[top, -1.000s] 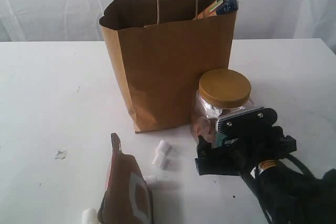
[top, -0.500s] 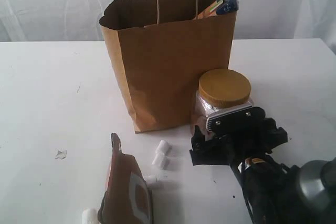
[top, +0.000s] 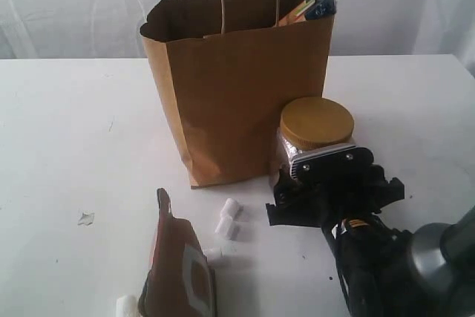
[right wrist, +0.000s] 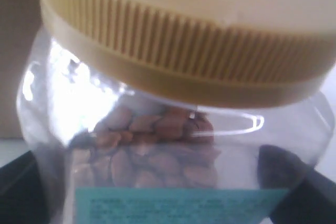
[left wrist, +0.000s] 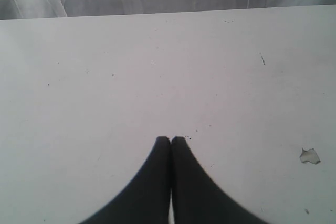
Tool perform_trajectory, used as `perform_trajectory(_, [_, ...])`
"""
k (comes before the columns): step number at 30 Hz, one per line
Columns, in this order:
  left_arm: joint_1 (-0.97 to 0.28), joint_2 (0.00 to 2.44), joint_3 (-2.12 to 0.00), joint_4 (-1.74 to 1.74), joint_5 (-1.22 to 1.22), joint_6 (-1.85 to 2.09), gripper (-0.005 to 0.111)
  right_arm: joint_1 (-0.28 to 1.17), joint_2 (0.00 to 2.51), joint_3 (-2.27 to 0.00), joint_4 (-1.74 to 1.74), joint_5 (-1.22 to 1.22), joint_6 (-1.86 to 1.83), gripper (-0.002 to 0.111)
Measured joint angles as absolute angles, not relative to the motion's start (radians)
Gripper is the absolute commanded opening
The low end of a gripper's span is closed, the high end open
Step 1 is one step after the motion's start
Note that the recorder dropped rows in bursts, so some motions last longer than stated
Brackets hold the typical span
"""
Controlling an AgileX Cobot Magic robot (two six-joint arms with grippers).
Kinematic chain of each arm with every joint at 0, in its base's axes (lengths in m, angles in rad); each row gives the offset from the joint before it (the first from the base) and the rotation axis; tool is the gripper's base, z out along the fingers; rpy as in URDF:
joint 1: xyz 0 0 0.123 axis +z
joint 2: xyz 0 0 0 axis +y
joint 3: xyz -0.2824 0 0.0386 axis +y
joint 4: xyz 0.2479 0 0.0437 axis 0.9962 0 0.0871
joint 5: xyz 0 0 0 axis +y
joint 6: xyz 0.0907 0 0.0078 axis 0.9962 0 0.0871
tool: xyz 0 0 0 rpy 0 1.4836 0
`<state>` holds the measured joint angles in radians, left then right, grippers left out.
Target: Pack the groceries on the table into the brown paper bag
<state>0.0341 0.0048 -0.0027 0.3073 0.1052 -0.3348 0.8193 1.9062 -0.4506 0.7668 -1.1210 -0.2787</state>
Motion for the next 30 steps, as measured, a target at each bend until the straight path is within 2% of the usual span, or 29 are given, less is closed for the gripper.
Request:
perform_trajectory(5, [0.034,0.005,-0.003,0.307,0.105,-0.335,0.000,0.819,1.906,-0.451,0.787,-1.123,-0.279,0.025])
perform_trajectory(14, [0.034,0.005,-0.003,0.307,0.105,-0.335,0.000,0.819,1.906,-0.451,0.791,-1.123,-0.267,0.000])
perform_trajectory(30, [0.034,0.005,-0.003,0.307,0.105,-0.335,0.000,0.819,1.844,-0.451,0.821,-1.035,-0.260,0.000])
